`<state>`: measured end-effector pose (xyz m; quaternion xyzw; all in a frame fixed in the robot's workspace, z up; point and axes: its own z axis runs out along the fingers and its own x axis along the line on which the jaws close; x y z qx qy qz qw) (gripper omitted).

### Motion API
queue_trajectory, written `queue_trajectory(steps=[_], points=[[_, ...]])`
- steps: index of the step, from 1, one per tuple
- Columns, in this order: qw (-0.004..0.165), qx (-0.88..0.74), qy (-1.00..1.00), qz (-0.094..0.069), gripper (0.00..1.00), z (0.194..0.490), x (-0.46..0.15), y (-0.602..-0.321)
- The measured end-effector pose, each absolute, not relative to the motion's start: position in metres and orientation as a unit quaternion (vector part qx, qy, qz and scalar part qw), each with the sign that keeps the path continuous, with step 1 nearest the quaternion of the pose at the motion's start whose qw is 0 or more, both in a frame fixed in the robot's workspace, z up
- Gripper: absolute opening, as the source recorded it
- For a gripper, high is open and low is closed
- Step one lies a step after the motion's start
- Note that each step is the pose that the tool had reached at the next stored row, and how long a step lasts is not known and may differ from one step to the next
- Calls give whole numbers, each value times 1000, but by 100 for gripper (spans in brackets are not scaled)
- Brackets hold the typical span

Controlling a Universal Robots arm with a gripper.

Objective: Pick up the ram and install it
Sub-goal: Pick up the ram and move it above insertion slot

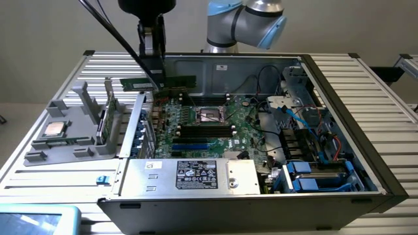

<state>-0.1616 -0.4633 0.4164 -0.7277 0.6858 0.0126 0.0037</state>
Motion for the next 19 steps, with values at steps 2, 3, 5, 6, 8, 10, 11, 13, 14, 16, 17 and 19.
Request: queue_trajectory(steps=[2, 3, 5, 6, 8, 10, 11, 13, 14, 16, 17, 19], points=[[4, -725, 688, 13, 11, 415, -159, -463], [4, -725, 689, 13, 11, 415, -157, -463], [5, -724, 690, 14, 11, 413, -153, -462], [5, -723, 690, 14, 11, 413, -150, -462], [6, -723, 691, 15, 11, 411, -146, -462], [6, -722, 691, 15, 11, 408, -140, -461], [7, -722, 692, 15, 11, 407, -137, -460], [7, -722, 692, 16, 11, 403, -131, -458], [6, -722, 692, 16, 11, 401, -127, -457], [6, -722, 692, 16, 11, 398, -121, -454], [6, -722, 692, 16, 11, 396, -118, -453], [6, -722, 692, 17, 11, 392, -112, -449]])
